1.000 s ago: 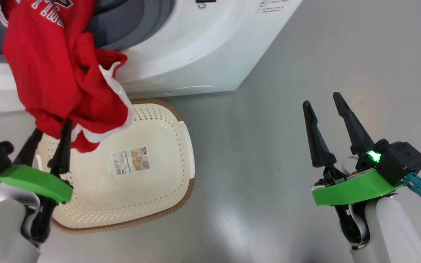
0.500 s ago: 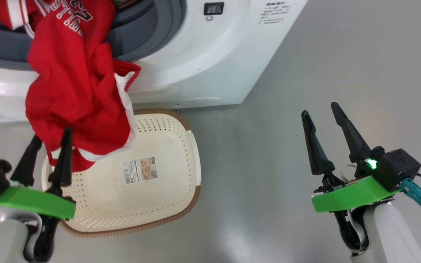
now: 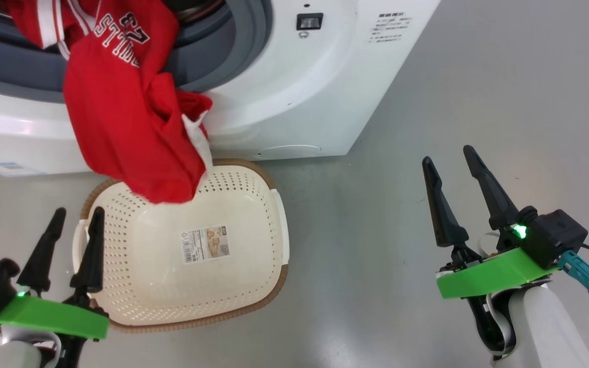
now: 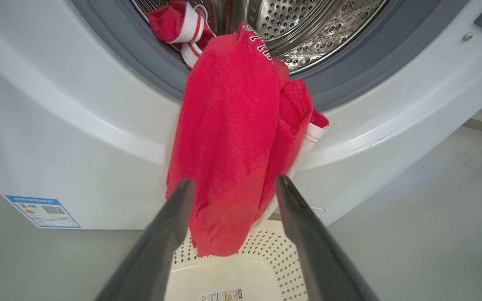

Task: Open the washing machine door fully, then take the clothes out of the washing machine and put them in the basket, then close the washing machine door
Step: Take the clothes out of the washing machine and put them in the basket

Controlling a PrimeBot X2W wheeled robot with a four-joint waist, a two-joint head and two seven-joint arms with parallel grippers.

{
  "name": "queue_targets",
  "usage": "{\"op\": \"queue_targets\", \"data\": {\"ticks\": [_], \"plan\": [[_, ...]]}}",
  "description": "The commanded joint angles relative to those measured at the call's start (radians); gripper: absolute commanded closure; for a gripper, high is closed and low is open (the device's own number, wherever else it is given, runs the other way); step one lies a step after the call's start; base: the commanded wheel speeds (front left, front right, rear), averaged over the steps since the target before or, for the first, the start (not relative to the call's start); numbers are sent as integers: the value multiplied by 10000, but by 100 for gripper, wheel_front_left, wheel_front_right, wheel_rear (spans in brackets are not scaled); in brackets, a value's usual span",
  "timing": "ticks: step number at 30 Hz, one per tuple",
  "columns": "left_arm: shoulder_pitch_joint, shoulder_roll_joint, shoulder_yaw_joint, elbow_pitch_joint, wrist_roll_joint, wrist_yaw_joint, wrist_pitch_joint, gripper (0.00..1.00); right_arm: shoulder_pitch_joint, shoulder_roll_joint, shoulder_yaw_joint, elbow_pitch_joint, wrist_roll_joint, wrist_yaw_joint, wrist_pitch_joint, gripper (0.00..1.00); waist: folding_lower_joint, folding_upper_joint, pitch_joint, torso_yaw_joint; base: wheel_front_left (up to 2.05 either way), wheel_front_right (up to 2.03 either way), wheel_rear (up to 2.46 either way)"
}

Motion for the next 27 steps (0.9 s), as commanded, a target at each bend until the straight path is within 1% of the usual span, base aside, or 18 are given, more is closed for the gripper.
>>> {"op": "queue_targets", "data": {"ticks": [1,13,19,27], "plan": [[165,301,512,-356,125,-27,-82,0,327,55,163,-196,-182,16,-48,0,1,0,-39,48,0,0,0],[1156,-261,1646,-2032,831,-27,-82,0,488,55,101,-150,-271,16,-48,0,1,0,-255,202,0,0,0],[1444,-352,2024,-2682,1061,-27,-82,0,632,55,30,-160,-346,16,-48,0,1,0,-319,274,0,0,0],[1927,-405,2337,-3206,1154,-27,-82,0,795,55,-53,-185,-365,16,-48,0,1,0,-390,248,0,0,0]]}}
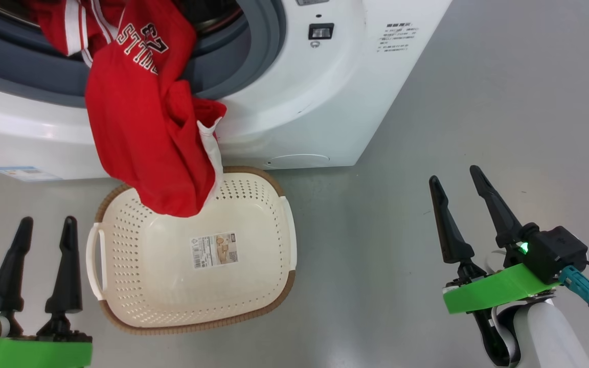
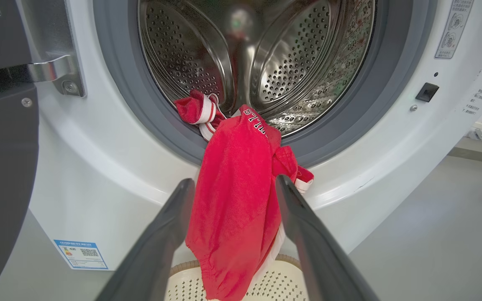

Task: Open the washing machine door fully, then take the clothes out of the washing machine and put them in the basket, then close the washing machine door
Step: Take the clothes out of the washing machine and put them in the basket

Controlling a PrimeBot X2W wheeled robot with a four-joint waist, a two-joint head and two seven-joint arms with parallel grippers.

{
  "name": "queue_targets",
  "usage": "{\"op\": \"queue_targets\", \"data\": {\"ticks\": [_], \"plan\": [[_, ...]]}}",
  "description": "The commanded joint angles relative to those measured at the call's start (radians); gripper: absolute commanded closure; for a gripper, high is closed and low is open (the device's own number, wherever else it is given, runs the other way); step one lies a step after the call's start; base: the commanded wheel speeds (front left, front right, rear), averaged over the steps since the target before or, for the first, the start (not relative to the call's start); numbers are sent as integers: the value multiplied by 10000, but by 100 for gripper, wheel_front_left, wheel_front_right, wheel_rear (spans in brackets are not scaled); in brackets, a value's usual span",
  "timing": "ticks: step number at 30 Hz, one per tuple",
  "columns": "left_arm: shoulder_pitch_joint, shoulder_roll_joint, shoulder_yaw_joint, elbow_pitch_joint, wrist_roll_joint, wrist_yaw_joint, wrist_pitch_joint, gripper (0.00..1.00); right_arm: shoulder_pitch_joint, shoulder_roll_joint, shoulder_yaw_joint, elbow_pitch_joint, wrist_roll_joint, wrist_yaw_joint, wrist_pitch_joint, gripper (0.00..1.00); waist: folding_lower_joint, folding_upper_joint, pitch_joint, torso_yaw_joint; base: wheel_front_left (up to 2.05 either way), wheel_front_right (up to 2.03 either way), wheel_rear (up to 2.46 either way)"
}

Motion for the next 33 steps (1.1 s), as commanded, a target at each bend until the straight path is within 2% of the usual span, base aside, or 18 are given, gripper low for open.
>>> {"op": "queue_targets", "data": {"ticks": [1,16,23,28,33], "plan": [[97,214,478,-326,99,-27,-82,0,249,55,200,-251,-43,16,-48,0,0,-1,-2,-15,0,0,0],[-12,276,340,-402,-13,-27,-82,0,261,55,127,-336,-9,16,-48,0,0,-1,120,-24,0,0,0],[-803,824,-427,134,-206,-27,-82,0,148,55,228,-266,9,16,-48,0,0,-1,243,-33,0,0,0],[-2011,1388,-1130,910,-583,-27,-82,0,41,55,289,-280,41,16,-48,0,0,-1,374,-94,0,0,0],[-3516,1667,-1994,1673,-744,-27,197,0,-47,55,404,-282,112,16,-48,0,0,-1,528,-158,0,0,0]]}}
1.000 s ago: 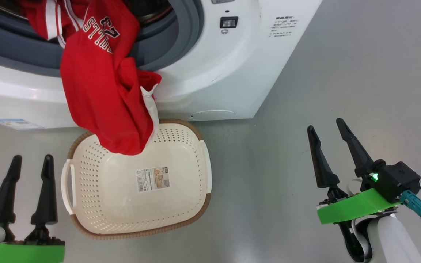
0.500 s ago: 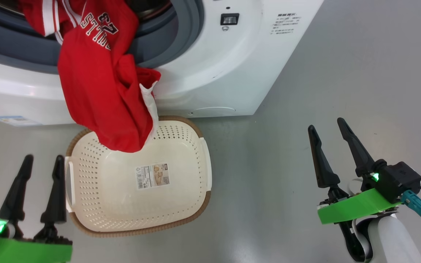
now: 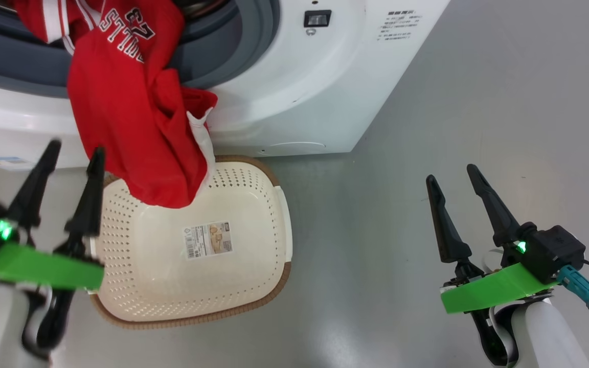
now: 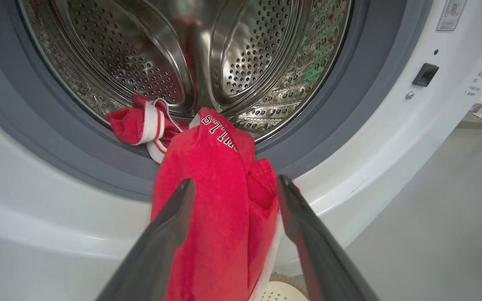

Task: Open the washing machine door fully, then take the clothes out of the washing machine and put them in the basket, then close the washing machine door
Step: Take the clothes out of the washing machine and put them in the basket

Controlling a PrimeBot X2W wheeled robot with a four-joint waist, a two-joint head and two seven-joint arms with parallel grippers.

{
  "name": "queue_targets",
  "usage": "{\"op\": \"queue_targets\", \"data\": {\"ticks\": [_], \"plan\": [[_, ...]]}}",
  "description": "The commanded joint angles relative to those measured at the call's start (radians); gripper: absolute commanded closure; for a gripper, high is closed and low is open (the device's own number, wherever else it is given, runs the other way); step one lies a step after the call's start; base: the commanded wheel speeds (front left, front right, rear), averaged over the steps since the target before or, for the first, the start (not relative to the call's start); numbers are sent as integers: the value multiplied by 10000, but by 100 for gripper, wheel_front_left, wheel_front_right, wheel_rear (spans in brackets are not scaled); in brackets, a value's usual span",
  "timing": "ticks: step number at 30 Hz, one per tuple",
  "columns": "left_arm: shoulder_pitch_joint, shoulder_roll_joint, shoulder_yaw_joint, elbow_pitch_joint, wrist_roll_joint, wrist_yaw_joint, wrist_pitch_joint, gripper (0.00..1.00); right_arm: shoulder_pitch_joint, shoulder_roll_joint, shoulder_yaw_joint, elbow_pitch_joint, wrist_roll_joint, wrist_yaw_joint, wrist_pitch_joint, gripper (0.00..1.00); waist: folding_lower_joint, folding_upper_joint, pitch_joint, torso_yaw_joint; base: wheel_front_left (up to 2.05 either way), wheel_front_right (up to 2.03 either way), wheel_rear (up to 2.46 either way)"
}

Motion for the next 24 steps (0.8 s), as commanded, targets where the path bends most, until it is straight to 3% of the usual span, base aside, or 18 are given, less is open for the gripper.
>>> {"op": "queue_targets", "data": {"ticks": [1,14,24], "plan": [[-498,442,242,-8,-57,-27,151,0,-51,55,332,-225,110,16,-48,0,0,0,53,-38,0,0,0],[-3898,447,-1070,1816,-172,-27,2424,0,-257,55,475,-229,356,16,-48,0,0,0,303,-166,0,0,0],[-5697,298,-1775,3153,-419,-27,3263,0,-364,55,484,-284,440,16,-48,0,0,0,456,-218,0,0,0]]}}
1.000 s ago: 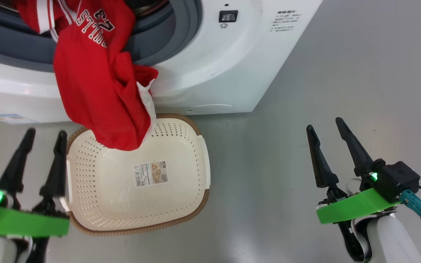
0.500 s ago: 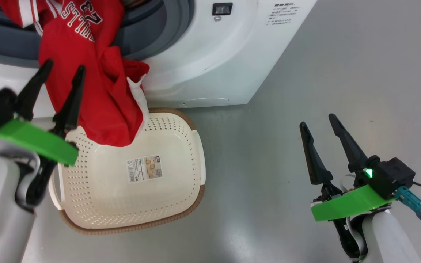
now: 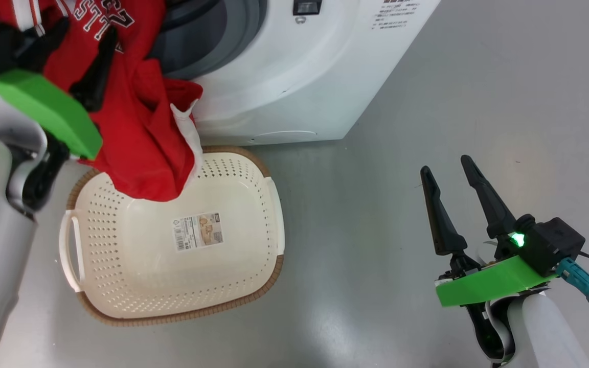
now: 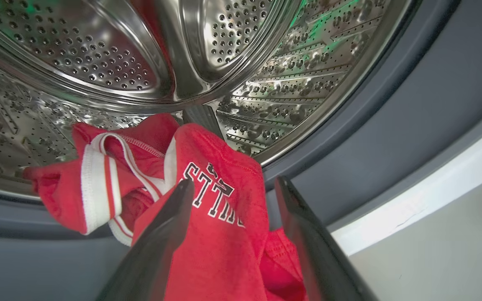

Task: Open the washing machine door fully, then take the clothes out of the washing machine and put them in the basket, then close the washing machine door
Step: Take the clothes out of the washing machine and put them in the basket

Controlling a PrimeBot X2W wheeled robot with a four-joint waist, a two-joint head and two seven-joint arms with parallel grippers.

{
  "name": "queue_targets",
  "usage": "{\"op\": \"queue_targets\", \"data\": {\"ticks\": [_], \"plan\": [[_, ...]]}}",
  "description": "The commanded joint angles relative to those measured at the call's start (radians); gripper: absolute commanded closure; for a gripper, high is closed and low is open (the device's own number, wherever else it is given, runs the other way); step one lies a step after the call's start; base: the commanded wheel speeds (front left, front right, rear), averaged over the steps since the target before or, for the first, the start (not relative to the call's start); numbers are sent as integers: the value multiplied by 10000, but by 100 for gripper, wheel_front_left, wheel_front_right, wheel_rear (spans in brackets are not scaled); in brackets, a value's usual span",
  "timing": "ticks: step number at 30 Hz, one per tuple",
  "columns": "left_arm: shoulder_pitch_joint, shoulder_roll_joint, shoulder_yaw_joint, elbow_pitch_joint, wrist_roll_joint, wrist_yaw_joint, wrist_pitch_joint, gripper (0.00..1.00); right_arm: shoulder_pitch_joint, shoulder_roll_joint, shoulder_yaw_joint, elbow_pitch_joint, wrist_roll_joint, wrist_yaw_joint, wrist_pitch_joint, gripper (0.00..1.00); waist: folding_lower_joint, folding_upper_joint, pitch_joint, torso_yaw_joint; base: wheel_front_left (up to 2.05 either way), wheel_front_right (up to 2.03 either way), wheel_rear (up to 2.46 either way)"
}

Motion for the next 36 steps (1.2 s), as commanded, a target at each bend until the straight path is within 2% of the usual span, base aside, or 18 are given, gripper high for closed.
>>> {"op": "queue_targets", "data": {"ticks": [1,10,19,28,29,30,31,32,33,36], "plan": [[-492,416,198,38,-77,-27,78,0,-128,57,259,-271,23,16,-48,0,0,0,57,-16,0,0,0],[-2088,498,-848,1875,-637,-27,473,0,-346,57,489,-334,161,16,-48,0,0,0,396,-292,0,0,0],[-2858,830,-2064,3281,-1387,-27,447,0,-409,57,667,-390,335,16,-48,0,0,0,520,-714,0,0,0],[-3131,825,-3446,3711,-2032,-27,54,0,-395,57,671,-471,388,16,-48,0,0,0,627,-838,0,0,0],[-3163,826,-3575,3744,-2110,-27,-8,5,-401,57,669,-474,392,16,-48,0,0,0,637,-841,0,0,0],[-3213,846,-3703,3763,-2157,-27,-121,47,-415,57,670,-477,397,16,-48,0,0,0,648,-847,0,0,0],[-3253,867,-3807,3796,-2215,-27,-254,61,-431,57,673,-481,401,16,-48,0,0,0,650,-853,0,0,0],[-3281,879,-3911,3835,-2293,-27,-346,87,-443,57,674,-485,403,16,-48,0,0,0,647,-858,0,0,0],[-3309,886,-4015,3874,-2376,-27,-413,100,-450,57,669,-490,402,16,-48,0,0,0,645,-859,0,0,0],[-3397,901,-4300,3926,-2636,-27,-652,100,-448,57,622,-497,385,16,-48,0,0,0,630,-826,0,0,0]]}}
